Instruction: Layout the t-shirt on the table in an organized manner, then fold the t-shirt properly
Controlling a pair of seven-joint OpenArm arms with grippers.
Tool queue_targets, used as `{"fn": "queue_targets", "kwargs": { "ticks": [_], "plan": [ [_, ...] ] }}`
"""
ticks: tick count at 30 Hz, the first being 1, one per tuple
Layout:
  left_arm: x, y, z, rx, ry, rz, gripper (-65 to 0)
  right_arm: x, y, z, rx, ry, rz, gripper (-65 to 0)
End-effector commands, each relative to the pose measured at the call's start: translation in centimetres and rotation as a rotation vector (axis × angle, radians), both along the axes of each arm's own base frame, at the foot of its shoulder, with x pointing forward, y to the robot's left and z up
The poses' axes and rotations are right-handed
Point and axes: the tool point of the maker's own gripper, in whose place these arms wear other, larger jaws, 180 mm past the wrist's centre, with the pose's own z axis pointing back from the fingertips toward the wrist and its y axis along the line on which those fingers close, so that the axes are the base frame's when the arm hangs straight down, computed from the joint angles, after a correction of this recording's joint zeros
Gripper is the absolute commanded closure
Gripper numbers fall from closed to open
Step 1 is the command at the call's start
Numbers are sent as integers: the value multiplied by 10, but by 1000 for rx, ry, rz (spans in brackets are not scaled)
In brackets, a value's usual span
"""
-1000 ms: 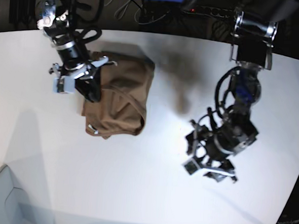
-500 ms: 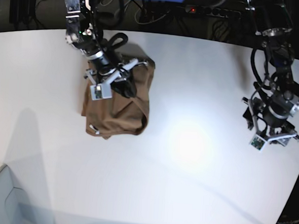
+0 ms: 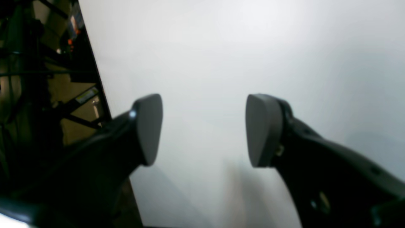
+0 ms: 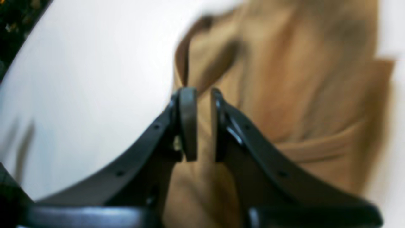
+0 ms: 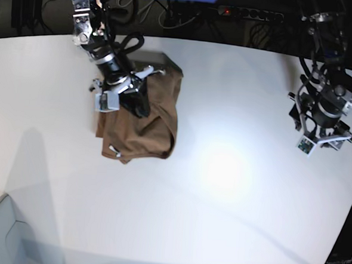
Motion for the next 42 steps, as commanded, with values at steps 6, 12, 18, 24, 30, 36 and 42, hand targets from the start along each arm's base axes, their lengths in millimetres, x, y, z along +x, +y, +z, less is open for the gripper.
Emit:
{"fn": "queue_targets", "kwargs": {
  "ticks": [6,12,18,24,30,36,42],
  "plan": [
    [3,1,9,-18,-43,26,-403,13,-34,38,-16,-118,-76,-63],
    [-2,-3,3,-60,-43,57,-399,6,-54,-12,-35,10,-126,-63],
    [-10,-4,-4,-128,-51,136,-397,8,-62,-20,-40,26,-146,-63],
    [-33,8,-2,-170,-79,260,-231,5,-95,30,-52,-90,-266,-63],
    [-80,3,-17,-201,-22,353,-62,-27,-127,40,-86,-77,-384,-63],
    [-145,3,-45,-198,124,392,0,-77,-173,19,-144,37,-545,-62],
    [-180,-18,-56,-376,153,407,0,-127,-207,14,-73,113,-682,-62]
  ]
}}
